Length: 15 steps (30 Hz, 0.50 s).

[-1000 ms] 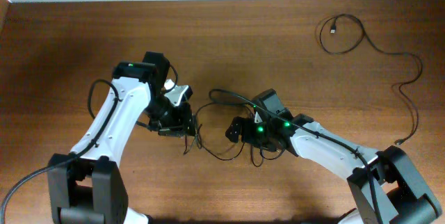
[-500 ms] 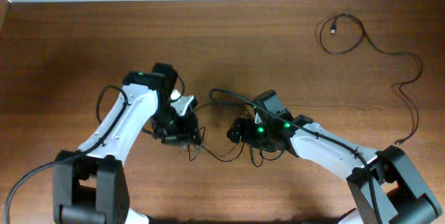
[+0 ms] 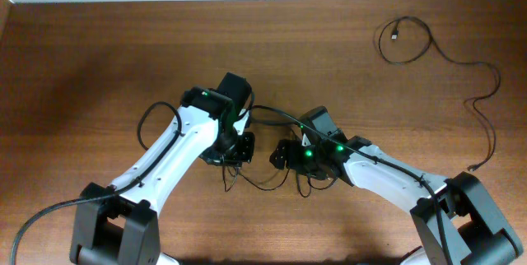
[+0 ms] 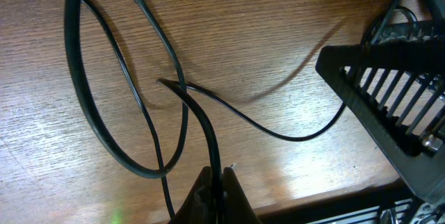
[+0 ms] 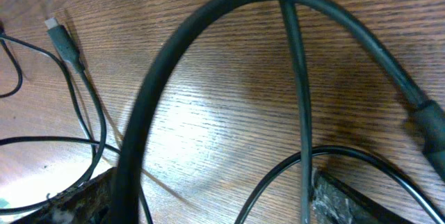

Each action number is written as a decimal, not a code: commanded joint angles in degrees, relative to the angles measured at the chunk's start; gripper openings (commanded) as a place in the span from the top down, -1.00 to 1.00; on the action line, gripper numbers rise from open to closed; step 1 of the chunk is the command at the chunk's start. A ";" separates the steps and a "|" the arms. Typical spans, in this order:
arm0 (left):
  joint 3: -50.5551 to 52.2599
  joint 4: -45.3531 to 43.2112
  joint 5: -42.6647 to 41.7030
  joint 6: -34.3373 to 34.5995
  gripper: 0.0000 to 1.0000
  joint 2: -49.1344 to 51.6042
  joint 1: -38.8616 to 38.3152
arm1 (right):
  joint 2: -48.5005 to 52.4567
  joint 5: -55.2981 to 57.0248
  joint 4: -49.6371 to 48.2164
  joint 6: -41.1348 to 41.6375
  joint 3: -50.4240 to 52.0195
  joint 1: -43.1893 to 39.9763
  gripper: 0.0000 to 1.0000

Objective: Untangle cables

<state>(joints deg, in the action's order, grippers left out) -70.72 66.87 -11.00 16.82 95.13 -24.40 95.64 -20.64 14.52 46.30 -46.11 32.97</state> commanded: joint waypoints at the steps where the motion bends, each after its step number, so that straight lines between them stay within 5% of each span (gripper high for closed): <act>1: -0.02 0.39 -1.03 1.51 1.00 -0.24 -0.28 | 2.25 1.79 0.66 -0.37 2.08 0.00 -0.61; 3: -3.67 3.26 -2.27 0.96 1.00 -0.61 0.72 | 2.25 1.81 0.63 -0.37 2.08 0.00 -0.51; 7: -33.05 14.29 -2.25 -0.61 1.00 -5.18 4.87 | 2.25 2.49 0.68 -0.37 2.08 0.00 -0.34; 12: -61.24 10.19 1.01 -0.59 1.00 -11.80 6.32 | 2.25 2.71 0.63 -0.37 2.08 0.00 -0.26; 15: -70.90 3.91 12.94 -0.55 1.00 -17.20 6.32 | 2.25 2.89 0.63 -0.37 2.08 0.00 -0.26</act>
<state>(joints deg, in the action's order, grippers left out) -136.66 73.95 -8.78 16.93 81.10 -18.28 96.05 -20.01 14.63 46.33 -45.56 32.97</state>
